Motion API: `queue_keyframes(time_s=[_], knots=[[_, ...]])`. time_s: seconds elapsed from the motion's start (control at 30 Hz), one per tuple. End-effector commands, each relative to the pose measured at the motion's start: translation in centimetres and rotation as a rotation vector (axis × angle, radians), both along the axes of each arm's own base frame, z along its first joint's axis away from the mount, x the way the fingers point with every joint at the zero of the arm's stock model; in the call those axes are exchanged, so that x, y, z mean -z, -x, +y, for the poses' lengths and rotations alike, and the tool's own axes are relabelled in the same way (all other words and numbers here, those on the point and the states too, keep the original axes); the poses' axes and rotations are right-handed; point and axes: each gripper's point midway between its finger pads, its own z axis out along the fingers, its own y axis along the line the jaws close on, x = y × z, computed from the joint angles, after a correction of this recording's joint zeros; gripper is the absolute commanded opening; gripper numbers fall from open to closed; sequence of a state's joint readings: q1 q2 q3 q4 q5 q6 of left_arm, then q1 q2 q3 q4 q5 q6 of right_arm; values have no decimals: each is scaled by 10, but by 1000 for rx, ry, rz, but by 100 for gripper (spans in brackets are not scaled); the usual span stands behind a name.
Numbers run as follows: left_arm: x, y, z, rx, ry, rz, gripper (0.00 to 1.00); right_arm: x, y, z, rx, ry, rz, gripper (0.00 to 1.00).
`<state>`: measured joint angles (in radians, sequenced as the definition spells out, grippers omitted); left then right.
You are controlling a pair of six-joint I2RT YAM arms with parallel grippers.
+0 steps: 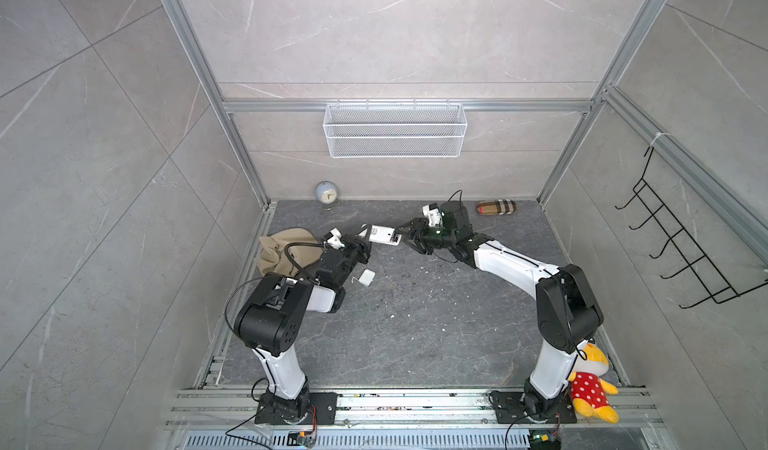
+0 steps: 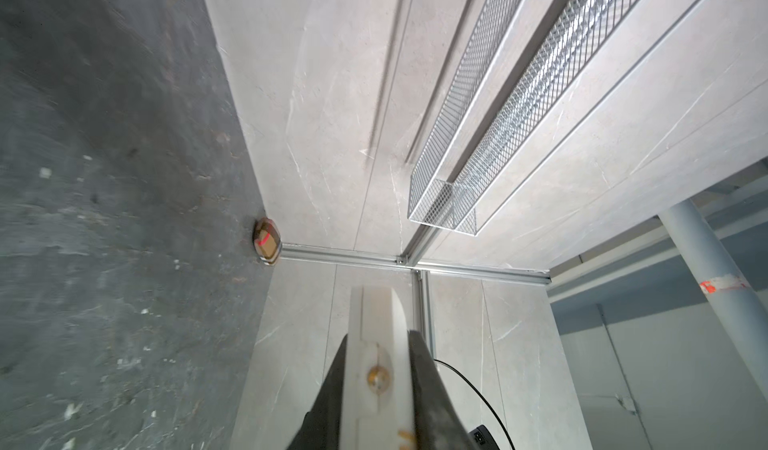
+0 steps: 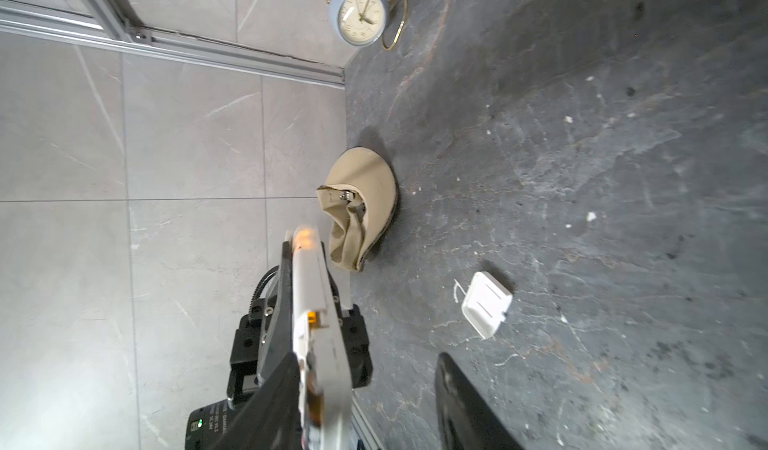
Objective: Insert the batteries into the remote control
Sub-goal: 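Pull the remote back with the left gripper while the right gripper moves to the cover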
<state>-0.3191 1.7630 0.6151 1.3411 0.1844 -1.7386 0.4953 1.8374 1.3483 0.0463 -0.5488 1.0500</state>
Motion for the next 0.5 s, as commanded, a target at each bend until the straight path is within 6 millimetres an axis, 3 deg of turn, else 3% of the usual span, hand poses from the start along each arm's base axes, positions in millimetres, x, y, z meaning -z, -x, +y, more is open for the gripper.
queue_keyframes(time_s=[0.0, 0.17, 0.27, 0.47], knots=[[-11, 10, 39, -19, -52, -77, 0, -4, 17, -17, -50, 183, -55, 56], [10, 24, 100, -64, -104, -40, 0, 32, 32, -25, -120, 395, -73, 56], [20, 30, 125, -89, -155, -21, 0, 52, 41, -7, -215, 491, -118, 65], [46, 41, 151, -119, -317, 22, 0, 81, 50, 41, -441, 681, -276, 84]])
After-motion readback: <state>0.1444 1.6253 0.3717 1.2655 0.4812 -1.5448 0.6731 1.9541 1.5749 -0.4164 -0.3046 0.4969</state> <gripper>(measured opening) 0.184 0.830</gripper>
